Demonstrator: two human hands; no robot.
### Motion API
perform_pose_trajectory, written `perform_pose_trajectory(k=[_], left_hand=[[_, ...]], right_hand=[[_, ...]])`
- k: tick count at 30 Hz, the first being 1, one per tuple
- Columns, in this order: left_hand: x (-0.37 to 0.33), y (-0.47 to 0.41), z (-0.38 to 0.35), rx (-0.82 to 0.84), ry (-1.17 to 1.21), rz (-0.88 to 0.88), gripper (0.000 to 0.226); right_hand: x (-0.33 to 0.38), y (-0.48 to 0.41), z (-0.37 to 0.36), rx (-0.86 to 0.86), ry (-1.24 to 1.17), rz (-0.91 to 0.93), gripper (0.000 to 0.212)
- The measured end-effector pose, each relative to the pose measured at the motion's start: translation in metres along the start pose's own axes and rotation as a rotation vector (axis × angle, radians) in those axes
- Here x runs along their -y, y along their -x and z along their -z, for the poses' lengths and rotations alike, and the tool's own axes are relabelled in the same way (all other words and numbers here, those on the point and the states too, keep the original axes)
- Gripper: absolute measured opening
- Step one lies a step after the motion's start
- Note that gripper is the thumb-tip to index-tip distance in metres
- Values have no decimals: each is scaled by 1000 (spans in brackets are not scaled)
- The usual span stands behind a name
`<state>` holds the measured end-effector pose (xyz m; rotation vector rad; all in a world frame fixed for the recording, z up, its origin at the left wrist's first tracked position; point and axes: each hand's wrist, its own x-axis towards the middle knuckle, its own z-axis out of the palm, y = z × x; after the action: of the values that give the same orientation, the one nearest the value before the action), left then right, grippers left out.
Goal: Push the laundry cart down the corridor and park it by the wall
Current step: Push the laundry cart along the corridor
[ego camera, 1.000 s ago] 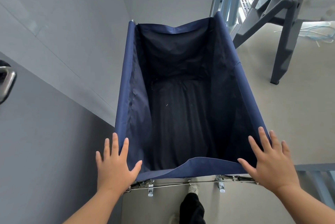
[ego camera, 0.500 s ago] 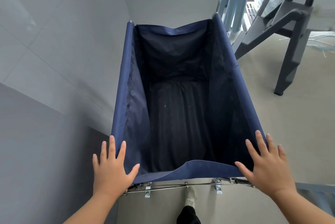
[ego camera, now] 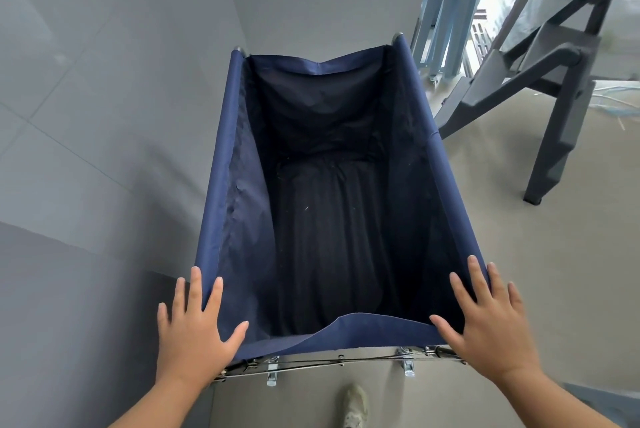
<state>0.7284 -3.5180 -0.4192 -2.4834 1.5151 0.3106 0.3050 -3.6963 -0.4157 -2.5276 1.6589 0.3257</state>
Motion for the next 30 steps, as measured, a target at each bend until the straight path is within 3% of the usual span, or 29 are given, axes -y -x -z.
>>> perform_pose_trajectory(k=[8,12,30], left_hand=[[0,-40,12,-23,-17,15,103],[-1,-60,19,-31,-18,8,93],[5,-171,52,-87,-12,1,92]], right_hand=[[2,-40,8,-33,7,19,82],[4,-62,11,-54,4,32,81],[17,-177,37,-97,10,52,81]])
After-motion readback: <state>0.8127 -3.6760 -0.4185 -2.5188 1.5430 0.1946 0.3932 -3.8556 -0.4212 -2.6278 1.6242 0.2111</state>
